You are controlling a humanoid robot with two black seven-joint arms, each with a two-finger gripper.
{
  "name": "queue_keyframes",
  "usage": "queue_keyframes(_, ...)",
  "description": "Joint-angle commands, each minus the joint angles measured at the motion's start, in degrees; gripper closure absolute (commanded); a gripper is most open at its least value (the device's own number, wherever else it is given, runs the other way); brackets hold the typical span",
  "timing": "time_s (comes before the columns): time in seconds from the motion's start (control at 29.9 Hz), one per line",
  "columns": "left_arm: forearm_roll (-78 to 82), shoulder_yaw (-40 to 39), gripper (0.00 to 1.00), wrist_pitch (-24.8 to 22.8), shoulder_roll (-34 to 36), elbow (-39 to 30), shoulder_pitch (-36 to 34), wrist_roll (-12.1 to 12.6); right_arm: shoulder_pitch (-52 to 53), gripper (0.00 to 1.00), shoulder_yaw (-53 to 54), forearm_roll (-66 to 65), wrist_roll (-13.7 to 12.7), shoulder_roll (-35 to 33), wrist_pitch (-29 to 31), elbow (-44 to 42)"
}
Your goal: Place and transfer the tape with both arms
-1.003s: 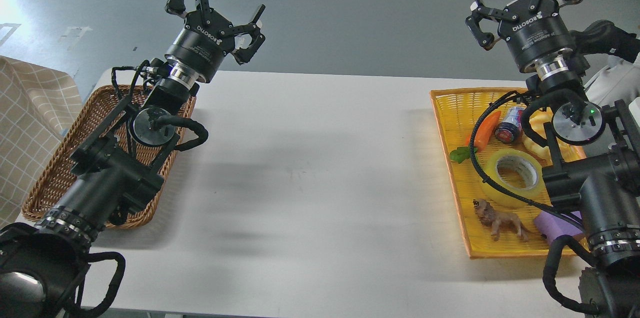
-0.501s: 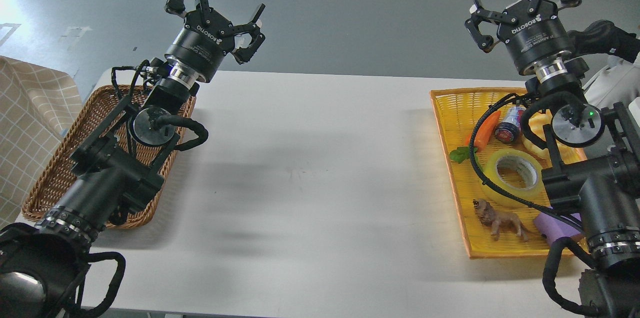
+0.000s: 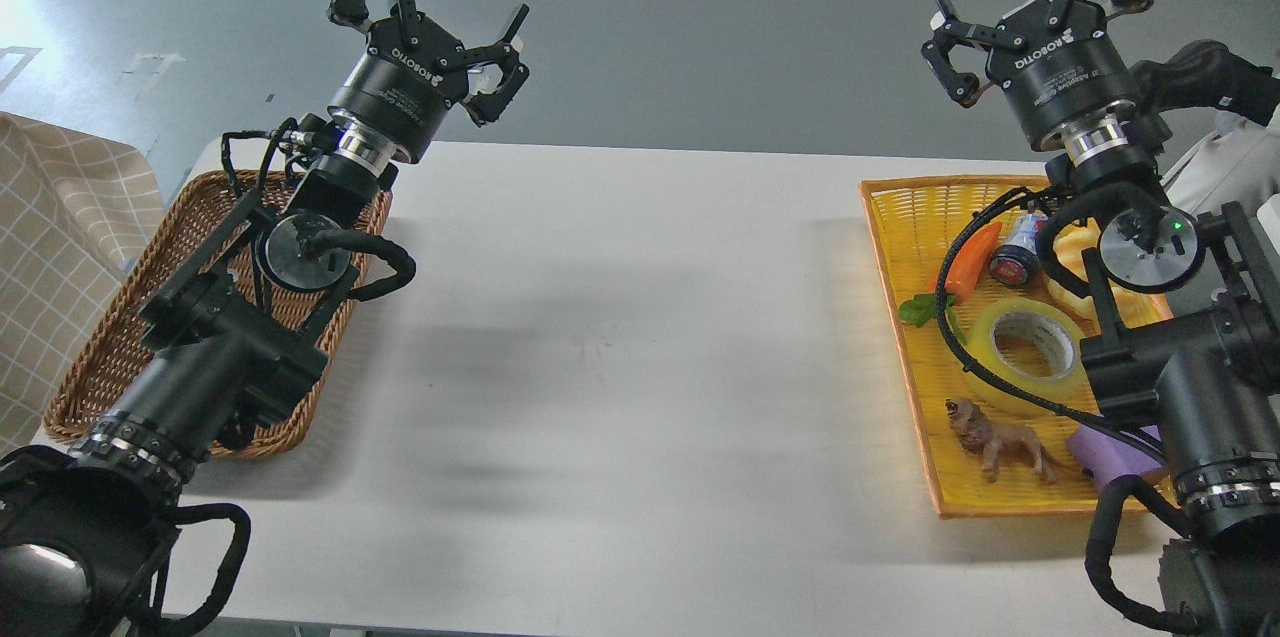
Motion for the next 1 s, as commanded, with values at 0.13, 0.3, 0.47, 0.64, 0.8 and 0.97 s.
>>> queue_keyframes(0.13, 0.0, 0.0, 0.02, 0.0, 0.0, -0.1, -0.1, 0.0, 0.2, 0.0, -0.5, 0.0, -0.1, -0.1, 0.0, 0.0)
queue_keyframes(0.3, 0.0, 0.0, 0.02, 0.0, 0.1, -0.1, -0.3, 0.0, 0.3, 0.0, -2.0, -1.1, -0.3, -2.3, 0.0, 0.7)
queue_keyframes(0.47, 0.0, 0.0, 0.02, 0.0, 0.2, -0.1, -0.2, 0.0, 0.6, 0.0, -13.3, -1.7, -0.3, -9.4, 0.0, 4.0)
queue_keyframes(0.64, 0.0, 0.0, 0.02, 0.0, 0.2, -0.1, -0.1, 0.0, 1.3, 0.0, -23.1, -1.8, -0.3, -17.9, 0.0, 7.5)
queue_keyframes(0.8, 0.0, 0.0, 0.02, 0.0, 0.1, -0.1, -0.2, 0.0, 3.0, 0.0, -31.6, -3.7, -0.3, -26.7, 0.0, 10.4)
queue_keyframes(0.97, 0.0, 0.1, 0.02, 0.0, 0.2, -0.1, -0.4, 0.0, 5.0, 0.0, -37.7, -11.9, -0.5, -35.2, 0.0, 11.7)
